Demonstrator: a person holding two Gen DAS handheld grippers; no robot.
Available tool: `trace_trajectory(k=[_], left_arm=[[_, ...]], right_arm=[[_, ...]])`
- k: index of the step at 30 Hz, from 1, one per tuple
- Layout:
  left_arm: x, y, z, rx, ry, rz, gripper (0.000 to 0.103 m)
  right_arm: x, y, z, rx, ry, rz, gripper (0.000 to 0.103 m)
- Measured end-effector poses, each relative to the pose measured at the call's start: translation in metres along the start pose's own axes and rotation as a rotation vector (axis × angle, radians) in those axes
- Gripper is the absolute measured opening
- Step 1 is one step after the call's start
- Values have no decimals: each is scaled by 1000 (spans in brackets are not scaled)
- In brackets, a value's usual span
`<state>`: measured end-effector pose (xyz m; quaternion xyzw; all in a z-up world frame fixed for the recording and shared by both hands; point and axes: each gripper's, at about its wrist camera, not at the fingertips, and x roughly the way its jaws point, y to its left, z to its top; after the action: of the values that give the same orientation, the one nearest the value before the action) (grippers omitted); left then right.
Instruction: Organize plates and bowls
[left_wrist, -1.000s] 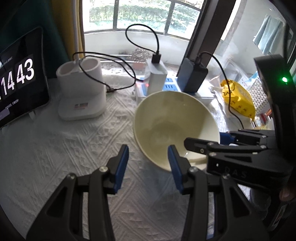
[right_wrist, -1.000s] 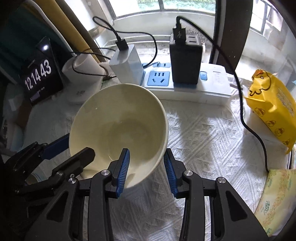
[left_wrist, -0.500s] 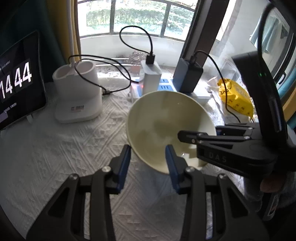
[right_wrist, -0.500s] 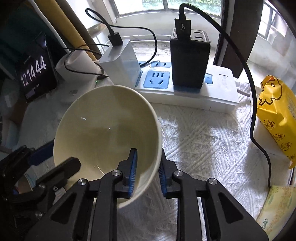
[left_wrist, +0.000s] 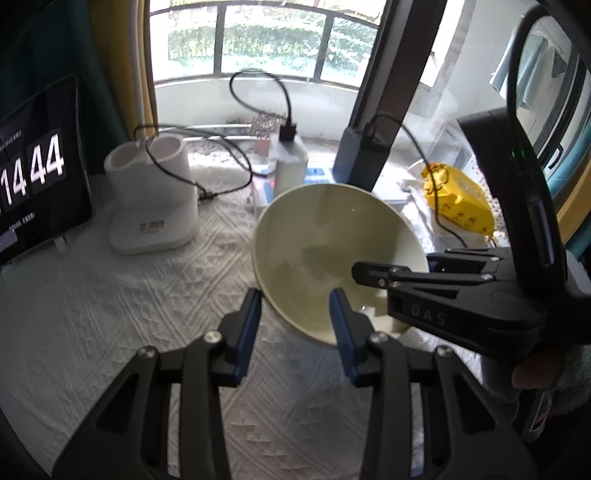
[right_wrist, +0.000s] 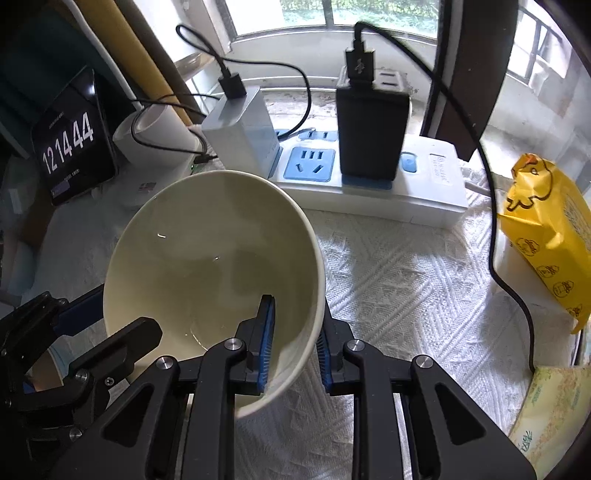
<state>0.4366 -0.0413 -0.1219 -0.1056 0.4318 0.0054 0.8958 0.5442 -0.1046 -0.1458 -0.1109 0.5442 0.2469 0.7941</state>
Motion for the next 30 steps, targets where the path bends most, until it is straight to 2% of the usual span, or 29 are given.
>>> trace_trajectory(k=[9, 30], left_arm=[[-30, -11, 8, 21, -79, -5, 39], [-80, -18, 1, 21, -137, -59, 40]], right_arm=[[-39, -1, 1, 5, -73, -9, 23], [-103, 16, -28, 12, -149, -37, 23]])
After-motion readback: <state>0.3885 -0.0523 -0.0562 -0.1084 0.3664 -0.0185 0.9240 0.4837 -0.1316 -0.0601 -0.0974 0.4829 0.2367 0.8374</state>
